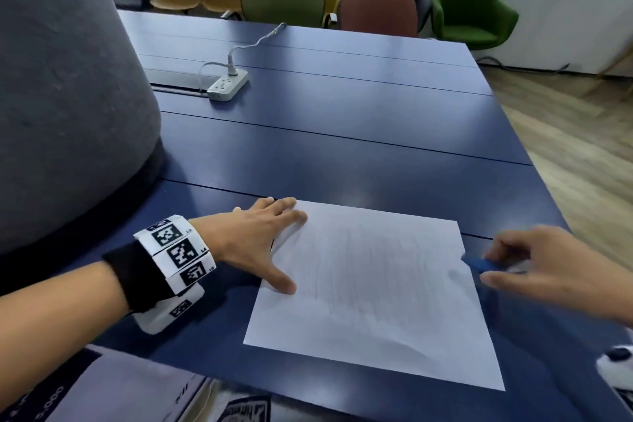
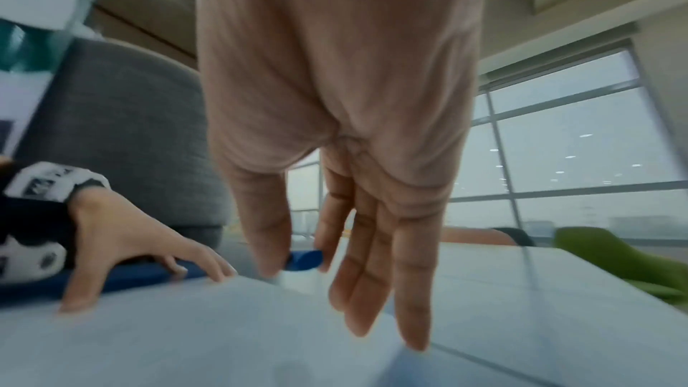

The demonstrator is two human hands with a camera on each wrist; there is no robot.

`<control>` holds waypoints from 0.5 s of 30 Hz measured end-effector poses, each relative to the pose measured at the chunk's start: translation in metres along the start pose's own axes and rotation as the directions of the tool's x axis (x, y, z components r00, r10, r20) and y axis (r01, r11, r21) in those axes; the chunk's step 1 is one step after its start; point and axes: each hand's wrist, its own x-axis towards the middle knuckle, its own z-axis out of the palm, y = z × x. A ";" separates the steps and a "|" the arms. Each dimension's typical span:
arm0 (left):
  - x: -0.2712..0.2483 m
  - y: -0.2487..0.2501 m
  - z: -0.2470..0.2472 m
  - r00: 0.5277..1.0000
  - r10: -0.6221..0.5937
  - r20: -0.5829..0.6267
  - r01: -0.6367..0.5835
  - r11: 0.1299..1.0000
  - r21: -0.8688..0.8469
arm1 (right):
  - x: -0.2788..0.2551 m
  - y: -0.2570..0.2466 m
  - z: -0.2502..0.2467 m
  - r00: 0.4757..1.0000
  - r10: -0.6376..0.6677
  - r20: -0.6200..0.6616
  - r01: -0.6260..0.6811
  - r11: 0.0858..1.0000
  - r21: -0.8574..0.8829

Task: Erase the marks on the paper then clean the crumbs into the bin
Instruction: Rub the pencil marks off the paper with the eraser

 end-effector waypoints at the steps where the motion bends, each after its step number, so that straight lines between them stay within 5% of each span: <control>1: 0.000 0.001 0.001 1.000 -0.006 -0.006 0.006 1.000 -0.006 | 0.006 -0.015 -0.002 0.999 -0.026 -0.027 0.027 0.999 0.017; 6: -0.002 0.005 -0.001 1.000 -0.028 -0.013 0.028 1.000 0.005 | 0.039 -0.080 0.015 0.979 -0.205 0.011 0.205 0.979 -0.010; 15: -0.002 0.005 -0.008 0.999 -0.041 0.017 0.040 0.998 0.045 | 0.110 -0.130 0.060 0.946 -0.320 0.061 0.317 0.947 0.054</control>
